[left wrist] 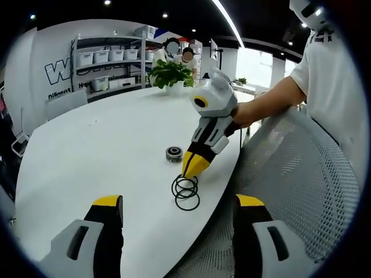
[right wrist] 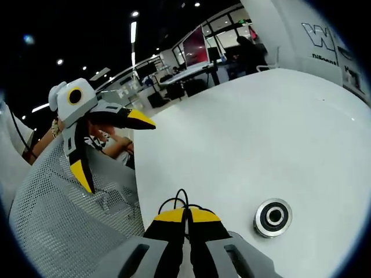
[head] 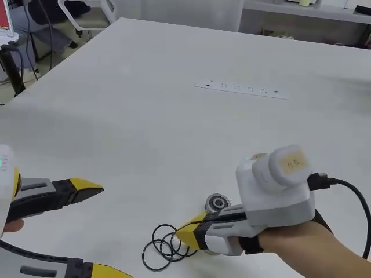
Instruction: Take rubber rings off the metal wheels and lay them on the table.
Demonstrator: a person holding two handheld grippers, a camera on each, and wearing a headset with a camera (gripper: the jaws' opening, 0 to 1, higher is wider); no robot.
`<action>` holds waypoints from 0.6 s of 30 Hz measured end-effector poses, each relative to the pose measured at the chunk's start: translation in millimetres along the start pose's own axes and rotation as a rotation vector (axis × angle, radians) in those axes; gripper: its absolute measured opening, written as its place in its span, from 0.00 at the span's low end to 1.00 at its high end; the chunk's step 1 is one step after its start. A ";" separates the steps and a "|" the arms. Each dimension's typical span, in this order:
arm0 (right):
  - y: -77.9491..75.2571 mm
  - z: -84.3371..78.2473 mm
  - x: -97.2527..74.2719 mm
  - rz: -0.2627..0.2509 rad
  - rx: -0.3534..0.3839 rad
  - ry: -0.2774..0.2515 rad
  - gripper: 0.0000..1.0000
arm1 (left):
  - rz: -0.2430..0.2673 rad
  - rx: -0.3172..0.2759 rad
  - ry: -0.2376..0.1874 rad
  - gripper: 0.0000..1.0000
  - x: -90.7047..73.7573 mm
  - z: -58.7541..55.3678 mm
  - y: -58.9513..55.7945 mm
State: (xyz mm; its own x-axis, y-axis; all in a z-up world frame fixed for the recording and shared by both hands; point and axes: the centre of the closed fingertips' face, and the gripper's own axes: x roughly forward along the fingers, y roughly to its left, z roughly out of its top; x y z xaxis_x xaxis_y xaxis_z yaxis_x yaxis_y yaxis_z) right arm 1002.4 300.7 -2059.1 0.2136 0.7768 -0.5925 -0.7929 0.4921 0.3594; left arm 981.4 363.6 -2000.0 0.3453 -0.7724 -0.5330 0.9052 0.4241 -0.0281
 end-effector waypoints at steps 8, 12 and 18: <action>-8.5 -4.9 4.1 -0.045 -0.063 0.023 0.01 | -0.003 -0.003 0.011 0.75 1.0 -2.4 -0.4; -10.2 -5.5 3.8 -0.053 -0.081 0.028 0.02 | -0.002 -0.008 0.009 0.75 1.0 -2.3 0.2; -11.9 0.5 -0.5 -0.058 -0.074 0.009 0.03 | -0.004 -0.012 0.009 0.75 1.4 -2.6 0.2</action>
State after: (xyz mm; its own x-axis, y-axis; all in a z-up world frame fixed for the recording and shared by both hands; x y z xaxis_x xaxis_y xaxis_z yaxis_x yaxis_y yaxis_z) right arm 1012.0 294.7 -2062.7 0.2556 0.7440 -0.6173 -0.8191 0.5059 0.2704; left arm 981.4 363.8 -2003.0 0.3398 -0.7696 -0.5407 0.9034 0.4269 -0.0398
